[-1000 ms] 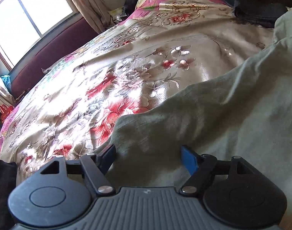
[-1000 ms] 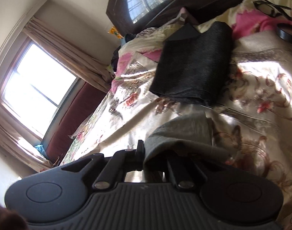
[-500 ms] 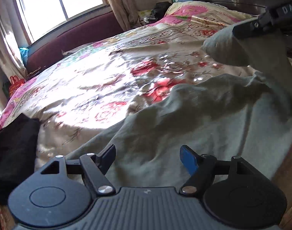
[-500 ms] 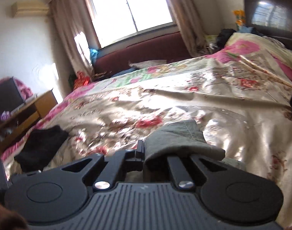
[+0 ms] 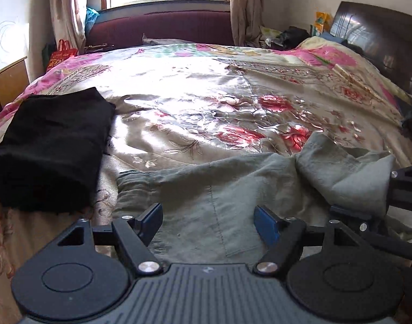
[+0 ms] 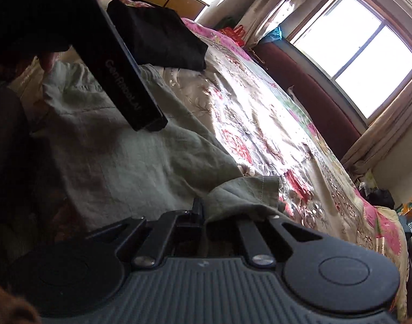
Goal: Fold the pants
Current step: 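Lower the folded hems onto the pants and open the right gripper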
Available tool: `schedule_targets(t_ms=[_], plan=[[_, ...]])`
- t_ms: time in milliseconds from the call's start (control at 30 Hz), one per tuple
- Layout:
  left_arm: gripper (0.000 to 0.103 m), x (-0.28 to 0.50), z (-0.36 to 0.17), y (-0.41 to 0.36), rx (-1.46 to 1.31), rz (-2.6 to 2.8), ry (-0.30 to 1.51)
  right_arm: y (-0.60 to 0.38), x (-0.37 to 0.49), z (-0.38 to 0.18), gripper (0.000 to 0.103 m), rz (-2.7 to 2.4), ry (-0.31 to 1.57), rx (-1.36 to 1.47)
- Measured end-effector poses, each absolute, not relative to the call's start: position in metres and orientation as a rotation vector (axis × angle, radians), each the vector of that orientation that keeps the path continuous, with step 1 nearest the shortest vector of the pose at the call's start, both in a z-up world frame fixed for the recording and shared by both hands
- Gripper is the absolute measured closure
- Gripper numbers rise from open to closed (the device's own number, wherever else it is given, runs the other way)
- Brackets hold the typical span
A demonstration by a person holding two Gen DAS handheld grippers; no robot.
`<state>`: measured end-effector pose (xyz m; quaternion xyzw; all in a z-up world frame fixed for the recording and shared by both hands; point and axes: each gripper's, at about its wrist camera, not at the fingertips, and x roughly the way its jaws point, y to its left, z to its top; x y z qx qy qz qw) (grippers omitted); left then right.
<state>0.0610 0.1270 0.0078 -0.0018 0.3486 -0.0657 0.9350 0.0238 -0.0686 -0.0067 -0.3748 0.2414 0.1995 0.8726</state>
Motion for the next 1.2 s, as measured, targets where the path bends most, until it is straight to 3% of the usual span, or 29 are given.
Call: schedule_targets(t_ms=[267,533,767,1033,1133,1200], plan=[[0.015,0.054,-0.001,0.170,-0.050,-0.069,0.738,-0.024,0.047,0.010,0.098,0.424,0.406,-0.825],[0.015,0.037,-0.008,0.204,-0.072,-0.021,0.744,0.022,0.027,-0.031,0.097,0.616,0.318,-1.167],[0.015,0.031,-0.015,0.219,-0.128,-0.008,0.752,0.026,0.025,-0.037,0.093,0.667,0.298,-1.220],[0.015,0.028,-0.013,0.221,-0.126,-0.013,0.738,0.034,0.041,-0.034,0.075,0.619,0.354,-1.124],[0.015,0.027,-0.013,0.223,-0.120,-0.011,0.734,0.044,0.052,-0.025,0.074,0.637,0.380,-1.058],[0.015,0.025,-0.013,0.225,-0.115,-0.005,0.729,0.050,0.061,-0.022,0.078,0.640,0.417,-1.020]])
